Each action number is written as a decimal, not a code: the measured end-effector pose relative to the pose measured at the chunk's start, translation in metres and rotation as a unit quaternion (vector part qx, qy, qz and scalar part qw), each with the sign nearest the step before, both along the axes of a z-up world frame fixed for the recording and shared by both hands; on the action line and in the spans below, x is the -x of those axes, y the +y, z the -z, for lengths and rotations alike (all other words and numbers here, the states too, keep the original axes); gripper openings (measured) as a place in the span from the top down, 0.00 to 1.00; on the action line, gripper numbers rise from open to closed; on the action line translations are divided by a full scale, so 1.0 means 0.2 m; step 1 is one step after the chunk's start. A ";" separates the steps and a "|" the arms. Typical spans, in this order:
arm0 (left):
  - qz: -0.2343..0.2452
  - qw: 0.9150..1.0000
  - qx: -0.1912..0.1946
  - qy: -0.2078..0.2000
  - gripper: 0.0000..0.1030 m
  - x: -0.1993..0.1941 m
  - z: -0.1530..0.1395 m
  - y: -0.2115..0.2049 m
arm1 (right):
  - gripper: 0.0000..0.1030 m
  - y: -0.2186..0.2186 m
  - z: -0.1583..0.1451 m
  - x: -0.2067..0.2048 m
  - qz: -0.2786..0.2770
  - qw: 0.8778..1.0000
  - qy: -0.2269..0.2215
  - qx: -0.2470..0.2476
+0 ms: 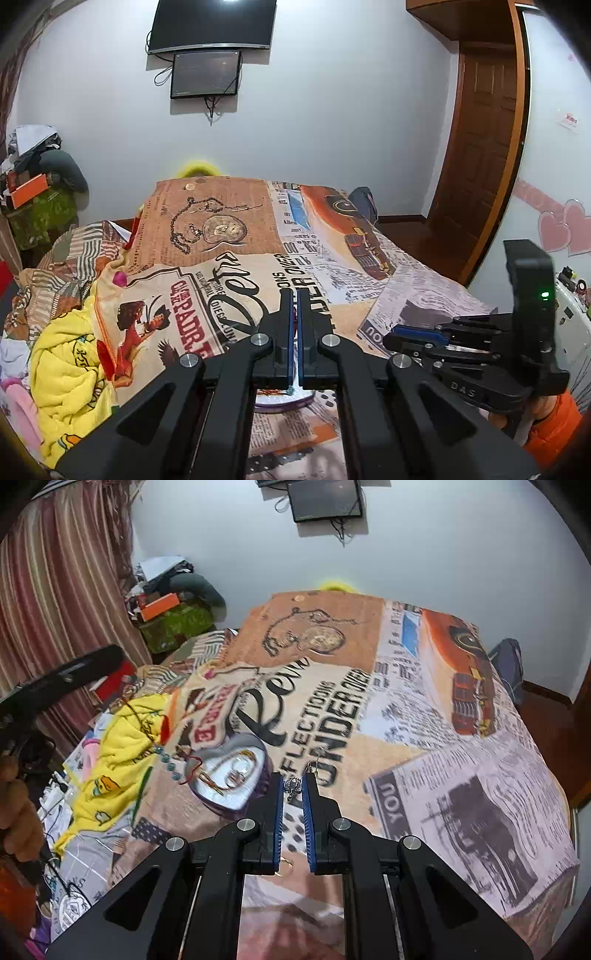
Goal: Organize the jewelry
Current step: 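Lower both held pieces over the heart tin and open the left tool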
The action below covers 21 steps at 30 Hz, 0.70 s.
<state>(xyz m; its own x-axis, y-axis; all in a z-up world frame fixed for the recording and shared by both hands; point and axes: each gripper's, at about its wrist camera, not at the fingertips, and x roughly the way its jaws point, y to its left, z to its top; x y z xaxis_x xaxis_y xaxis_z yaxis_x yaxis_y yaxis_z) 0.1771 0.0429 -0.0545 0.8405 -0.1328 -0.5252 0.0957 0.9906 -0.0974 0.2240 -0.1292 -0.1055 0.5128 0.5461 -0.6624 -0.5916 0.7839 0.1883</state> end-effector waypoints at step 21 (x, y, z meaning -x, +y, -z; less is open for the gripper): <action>0.003 0.995 0.037 0.092 1.00 -0.26 0.37 0.13 | 0.91 0.21 0.10 -0.08 -0.033 0.999 0.022 0.011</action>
<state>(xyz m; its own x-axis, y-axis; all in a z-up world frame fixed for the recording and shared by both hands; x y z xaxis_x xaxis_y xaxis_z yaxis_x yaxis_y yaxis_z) 0.2289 0.0691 -0.1291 0.7305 -0.1818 -0.6582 0.0755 0.9795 -0.1867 0.2401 -0.0878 -0.1250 0.4463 0.5634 -0.6953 -0.6344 0.7472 0.1982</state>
